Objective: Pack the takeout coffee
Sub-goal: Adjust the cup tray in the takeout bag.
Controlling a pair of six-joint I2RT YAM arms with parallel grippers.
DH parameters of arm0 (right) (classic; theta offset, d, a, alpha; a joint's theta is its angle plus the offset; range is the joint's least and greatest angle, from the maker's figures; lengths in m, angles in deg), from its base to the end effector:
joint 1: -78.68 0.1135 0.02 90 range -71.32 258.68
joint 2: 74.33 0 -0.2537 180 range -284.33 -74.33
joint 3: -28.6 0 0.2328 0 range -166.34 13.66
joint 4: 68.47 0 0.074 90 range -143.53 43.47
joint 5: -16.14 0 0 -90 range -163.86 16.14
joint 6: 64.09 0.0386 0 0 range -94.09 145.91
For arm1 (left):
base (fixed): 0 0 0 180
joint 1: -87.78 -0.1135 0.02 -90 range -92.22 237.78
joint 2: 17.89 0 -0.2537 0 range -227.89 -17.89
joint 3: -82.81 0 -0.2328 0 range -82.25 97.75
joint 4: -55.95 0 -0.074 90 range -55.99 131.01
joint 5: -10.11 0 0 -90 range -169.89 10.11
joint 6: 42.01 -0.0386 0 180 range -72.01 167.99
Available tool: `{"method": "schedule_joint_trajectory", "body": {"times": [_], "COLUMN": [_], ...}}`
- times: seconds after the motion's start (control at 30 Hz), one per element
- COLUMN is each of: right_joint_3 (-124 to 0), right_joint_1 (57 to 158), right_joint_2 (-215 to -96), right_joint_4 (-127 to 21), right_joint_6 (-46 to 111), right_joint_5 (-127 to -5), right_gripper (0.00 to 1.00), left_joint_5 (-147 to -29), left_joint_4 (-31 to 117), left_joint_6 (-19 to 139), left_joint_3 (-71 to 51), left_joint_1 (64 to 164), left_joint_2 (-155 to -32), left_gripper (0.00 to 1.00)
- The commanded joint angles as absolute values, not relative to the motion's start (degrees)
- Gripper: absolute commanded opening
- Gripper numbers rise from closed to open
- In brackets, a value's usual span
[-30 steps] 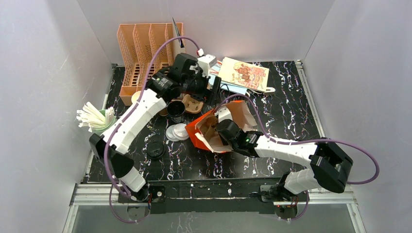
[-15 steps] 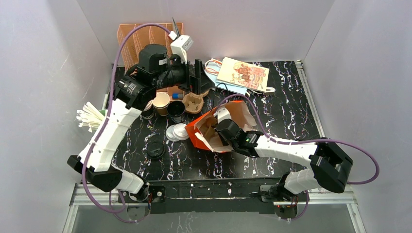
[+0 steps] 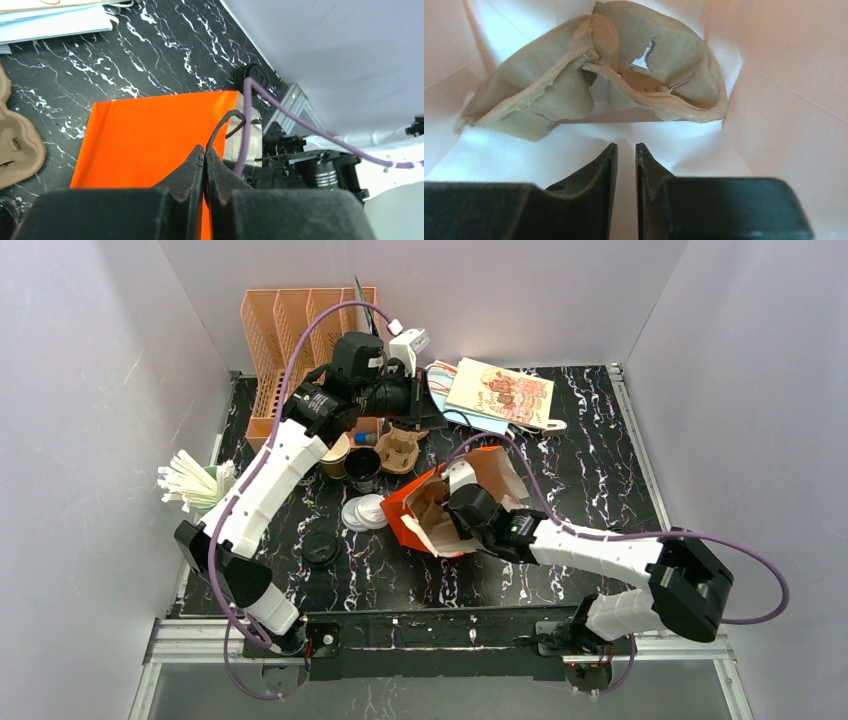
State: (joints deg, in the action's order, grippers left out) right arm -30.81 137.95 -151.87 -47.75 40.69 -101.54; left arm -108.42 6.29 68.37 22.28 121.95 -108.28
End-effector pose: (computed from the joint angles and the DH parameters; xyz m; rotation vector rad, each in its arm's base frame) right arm 0.1538 0.2236 0.2209 -0.5797 2.0874 0.1968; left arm 0.2595 -0.1985 0.4424 0.5950 1.9604 -1.0964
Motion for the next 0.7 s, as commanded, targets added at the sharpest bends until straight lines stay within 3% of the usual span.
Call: {"method": "schedule_joint_trajectory", "body": {"times": [0.0,0.23,0.67], "right_joint_3": [-33.35,-32.13,-32.57], "right_joint_1": [138.10,138.03,135.21], "right_joint_2": [-145.28,-140.73,-152.04], "right_joint_4": [-49.46,-55.36,-71.27], "right_joint_6": [40.45,40.18,42.04], "right_joint_5": [-100.02,-97.50,-94.55], "right_gripper": [0.30,0.39,0.40], "left_joint_5": [-112.15,-111.40,-111.97], "left_joint_4": [5.65,5.67,15.00], "left_joint_6": [67.08,66.95,80.66], "left_joint_3": [20.48,15.09,16.67], "left_joint_1": [121.97,121.97,121.93], "left_joint_2": [-105.69,-101.37,-100.18], "left_gripper": [0.00,0.00,0.00]}}
